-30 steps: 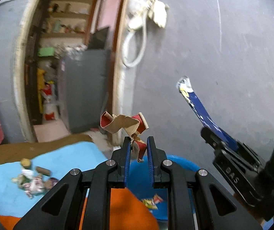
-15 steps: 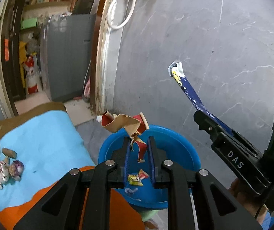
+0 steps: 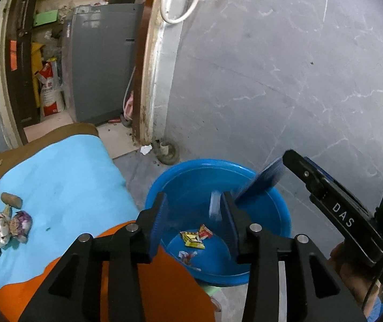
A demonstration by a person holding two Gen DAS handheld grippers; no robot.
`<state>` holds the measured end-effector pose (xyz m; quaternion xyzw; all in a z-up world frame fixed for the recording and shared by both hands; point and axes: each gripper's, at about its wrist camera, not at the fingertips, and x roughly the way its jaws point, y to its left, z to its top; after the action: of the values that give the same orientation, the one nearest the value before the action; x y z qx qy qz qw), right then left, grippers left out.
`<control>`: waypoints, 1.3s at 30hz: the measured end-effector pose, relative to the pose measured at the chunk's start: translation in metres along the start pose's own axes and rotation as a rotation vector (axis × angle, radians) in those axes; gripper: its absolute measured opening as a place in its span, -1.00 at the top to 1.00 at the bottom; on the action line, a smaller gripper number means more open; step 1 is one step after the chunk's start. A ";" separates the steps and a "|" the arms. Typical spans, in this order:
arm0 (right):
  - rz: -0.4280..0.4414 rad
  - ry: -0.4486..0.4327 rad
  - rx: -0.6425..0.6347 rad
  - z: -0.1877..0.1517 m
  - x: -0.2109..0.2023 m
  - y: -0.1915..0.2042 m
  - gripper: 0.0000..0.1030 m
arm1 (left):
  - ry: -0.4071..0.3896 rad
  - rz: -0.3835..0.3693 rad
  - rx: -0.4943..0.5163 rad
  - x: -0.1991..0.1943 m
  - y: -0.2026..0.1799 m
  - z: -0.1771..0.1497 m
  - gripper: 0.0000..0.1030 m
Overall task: Collect trash
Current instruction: 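Carry both held wrappers over the blue bucket and open both tools, then bring both open tools back over the table toward the remaining wrappers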
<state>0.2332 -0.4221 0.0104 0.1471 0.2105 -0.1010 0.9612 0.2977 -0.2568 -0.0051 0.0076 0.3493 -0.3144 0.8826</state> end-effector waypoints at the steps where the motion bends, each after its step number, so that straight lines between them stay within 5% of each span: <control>1: 0.000 -0.001 -0.001 0.000 0.000 0.000 -0.07 | -0.004 0.004 -0.005 -0.003 0.000 0.000 0.30; 7: 0.031 -0.027 -0.015 0.000 -0.003 0.007 -0.12 | -0.079 0.053 -0.062 -0.028 0.017 0.007 0.07; 19: 0.097 -0.202 -0.090 0.000 -0.031 0.034 -1.00 | -0.322 0.215 -0.158 -0.102 0.059 0.002 -0.94; 29: 0.167 -0.389 -0.131 -0.004 -0.062 0.069 -1.00 | -0.519 0.396 -0.155 -0.160 0.080 -0.023 -0.97; 39: 0.265 -0.509 -0.204 -0.021 -0.083 0.125 -1.00 | -0.591 0.500 -0.160 -0.200 0.110 -0.046 -0.97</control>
<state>0.1835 -0.2878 0.0585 0.0460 -0.0493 0.0131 0.9976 0.2193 -0.0481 0.0616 -0.0671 0.0910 -0.0501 0.9923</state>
